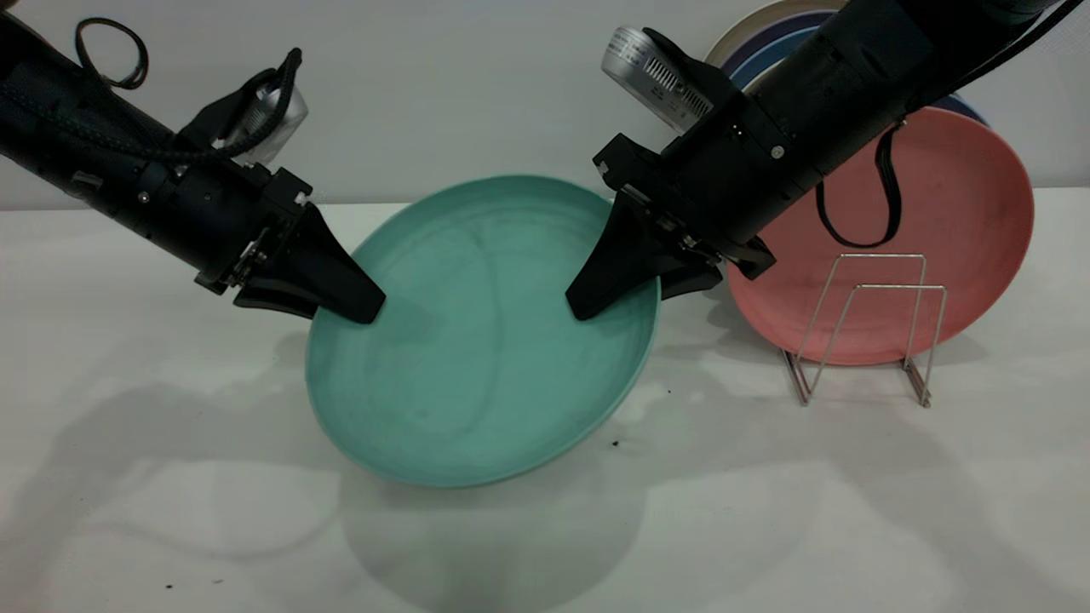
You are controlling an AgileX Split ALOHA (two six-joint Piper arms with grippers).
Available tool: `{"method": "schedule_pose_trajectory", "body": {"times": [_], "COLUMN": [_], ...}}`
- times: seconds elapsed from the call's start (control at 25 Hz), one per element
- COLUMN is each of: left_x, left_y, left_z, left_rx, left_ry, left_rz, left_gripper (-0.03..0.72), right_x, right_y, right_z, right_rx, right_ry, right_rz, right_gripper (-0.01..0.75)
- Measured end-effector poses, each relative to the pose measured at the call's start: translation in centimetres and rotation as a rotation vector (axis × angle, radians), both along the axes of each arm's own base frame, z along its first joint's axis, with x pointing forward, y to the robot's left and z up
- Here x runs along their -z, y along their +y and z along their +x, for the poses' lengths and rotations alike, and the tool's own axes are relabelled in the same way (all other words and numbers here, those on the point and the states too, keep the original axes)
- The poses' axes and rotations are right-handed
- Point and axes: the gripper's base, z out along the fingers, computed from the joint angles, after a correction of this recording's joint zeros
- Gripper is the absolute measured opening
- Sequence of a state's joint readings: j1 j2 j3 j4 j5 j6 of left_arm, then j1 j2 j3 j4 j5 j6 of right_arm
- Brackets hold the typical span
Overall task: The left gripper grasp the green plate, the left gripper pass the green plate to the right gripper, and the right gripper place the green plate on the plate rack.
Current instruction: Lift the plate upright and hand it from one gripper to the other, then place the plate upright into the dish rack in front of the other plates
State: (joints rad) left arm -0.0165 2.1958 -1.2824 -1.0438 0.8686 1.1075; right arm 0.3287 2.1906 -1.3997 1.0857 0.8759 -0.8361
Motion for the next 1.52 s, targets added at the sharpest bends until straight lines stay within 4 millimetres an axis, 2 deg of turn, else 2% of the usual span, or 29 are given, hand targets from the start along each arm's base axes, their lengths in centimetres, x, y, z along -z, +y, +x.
{"method": "schedule_pose_trajectory", "body": {"times": [0.2, 0.28, 0.36, 0.68, 0.76, 0.84, 1.0, 1.08, 1.2, 1.32, 1.52], "left_x": [-0.3, -0.6, -1.0, -5.2, -6.0, -6.6, -7.1, -7.2, -7.2, -7.2, -7.2], "left_y": [-0.3, -0.5, -0.6, -0.3, 0.1, 0.6, 1.5, 1.5, 1.5, 1.5, 1.5], "left_z": [-0.3, -0.6, -0.8, -1.0, -1.1, -1.1, -1.1, -1.1, -1.1, -1.1, -1.1], "left_rx": [0.016, 0.033, 0.047, 0.058, 0.060, 0.054, 0.035, 0.033, 0.033, 0.034, 0.035], "left_ry": [0.035, 0.058, 0.074, -0.026, -0.048, -0.058, -0.067, -0.068, -0.068, -0.068, -0.068], "left_rz": [-0.050, -0.083, -0.104, -0.091, -0.072, -0.053, -0.042, -0.042, -0.042, -0.042, -0.043], "left_gripper": [0.583, 0.652, 0.680, 0.655, 0.646, 0.636, 0.610, 0.599, 0.591, 0.591, 0.589], "right_x": [0.1, -0.1, -0.6, -3.9, -5.4, -7.4, -12.8, -15.7, -18.8, -19.7, -19.7], "right_y": [-0.1, -0.3, -0.7, -2.2, -2.5, -2.9, -4.2, -5.0, -6.7, -8.8, -12.5], "right_z": [-0.1, 0.0, 0.1, 0.5, 0.3, 0.1, -1.2, -2.3, -3.7, -3.6, -1.9], "right_rx": [-0.056, -0.077, -0.103, -0.199, -0.216, -0.235, -0.341, -0.438, -0.586, -0.574, -0.502], "right_ry": [-0.045, -0.079, -0.138, -0.382, -0.443, -0.511, -0.729, -0.866, -1.000, -1.017, -1.045], "right_rz": [-0.010, -0.042, -0.096, -0.287, -0.317, -0.347, -0.450, -0.532, -0.682, -0.775, -0.873], "right_gripper": [0.098, 0.098, 0.098, 0.098, 0.098, 0.098, 0.098, 0.098, 0.098, 0.098, 0.098]}}
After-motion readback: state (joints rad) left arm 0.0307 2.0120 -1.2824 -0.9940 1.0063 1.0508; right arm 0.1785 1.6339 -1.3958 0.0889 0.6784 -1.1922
